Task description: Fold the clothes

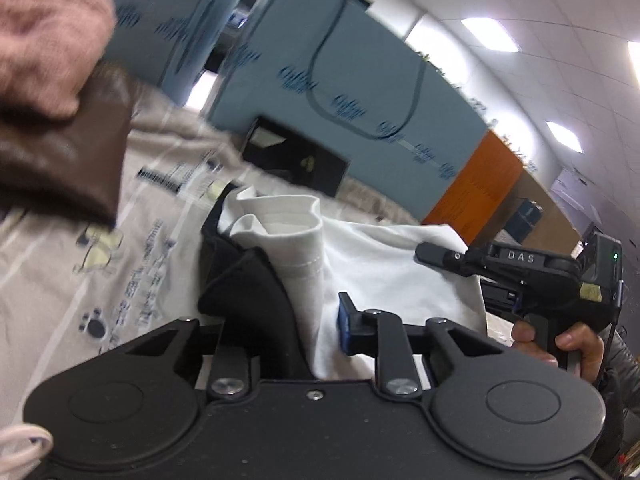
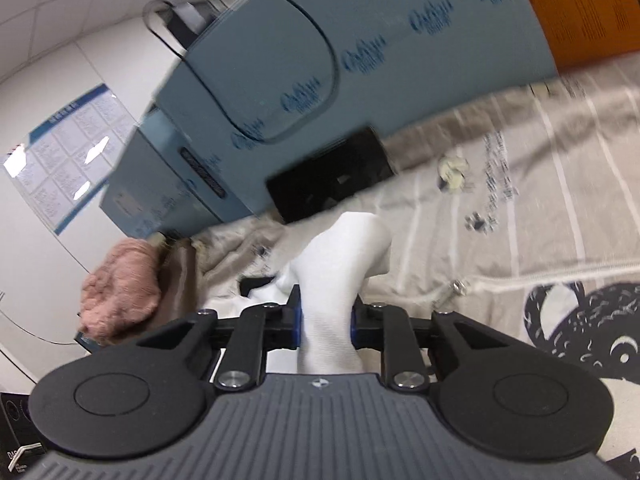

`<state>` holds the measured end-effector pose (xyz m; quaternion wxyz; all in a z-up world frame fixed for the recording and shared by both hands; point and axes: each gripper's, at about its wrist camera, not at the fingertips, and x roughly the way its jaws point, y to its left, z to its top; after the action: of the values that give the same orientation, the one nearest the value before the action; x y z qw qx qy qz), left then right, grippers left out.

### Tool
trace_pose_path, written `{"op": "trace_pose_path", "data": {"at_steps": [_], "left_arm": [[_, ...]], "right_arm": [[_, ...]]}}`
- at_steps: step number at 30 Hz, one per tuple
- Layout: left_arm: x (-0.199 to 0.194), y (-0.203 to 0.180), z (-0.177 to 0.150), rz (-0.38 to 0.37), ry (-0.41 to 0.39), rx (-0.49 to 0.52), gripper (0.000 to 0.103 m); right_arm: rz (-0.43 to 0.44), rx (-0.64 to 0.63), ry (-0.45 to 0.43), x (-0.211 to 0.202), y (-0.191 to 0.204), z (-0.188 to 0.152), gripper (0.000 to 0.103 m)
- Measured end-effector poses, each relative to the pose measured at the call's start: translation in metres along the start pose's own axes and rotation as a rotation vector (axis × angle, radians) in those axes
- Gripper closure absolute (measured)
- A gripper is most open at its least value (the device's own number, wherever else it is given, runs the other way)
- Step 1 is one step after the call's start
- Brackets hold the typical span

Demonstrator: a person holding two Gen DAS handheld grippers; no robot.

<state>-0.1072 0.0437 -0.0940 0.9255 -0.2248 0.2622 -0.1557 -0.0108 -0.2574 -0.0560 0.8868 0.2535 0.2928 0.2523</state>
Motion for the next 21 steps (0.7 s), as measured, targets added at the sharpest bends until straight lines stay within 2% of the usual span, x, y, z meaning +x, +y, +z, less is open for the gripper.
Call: {"op": "trace_pose_path", "data": {"at_steps": [6, 10, 13, 16, 21], "left_arm": [[0.004, -0.031, 0.011, -0.075, -0.024, 0.073, 0.079], [0.021, -0.059, 0.018, -0.13, -0.024, 0.135, 0.079], [0.041, -0.089, 0.022, -0.164, -0.024, 0.219, 0.079], [0.066, -0.12, 0.025, -0.187, -0.022, 0.295, 0.079], [0.112, -0.164, 0.028, -0.238, -0.009, 0.366, 0.08]], "right_arm": [[0.027, -0.049, -0.135, -0.048, 0.016, 0.016, 0.087], [-0.04, -0.065, -0.206, -0.075, 0.008, 0.025, 0.087], [-0.103, -0.052, -0.264, -0.097, -0.01, 0.032, 0.087], [-0.165, -0.035, -0.326, -0.117, -0.03, 0.038, 0.087], [-0.255, -0.002, -0.417, -0.147, -0.065, 0.052, 0.087]]}}
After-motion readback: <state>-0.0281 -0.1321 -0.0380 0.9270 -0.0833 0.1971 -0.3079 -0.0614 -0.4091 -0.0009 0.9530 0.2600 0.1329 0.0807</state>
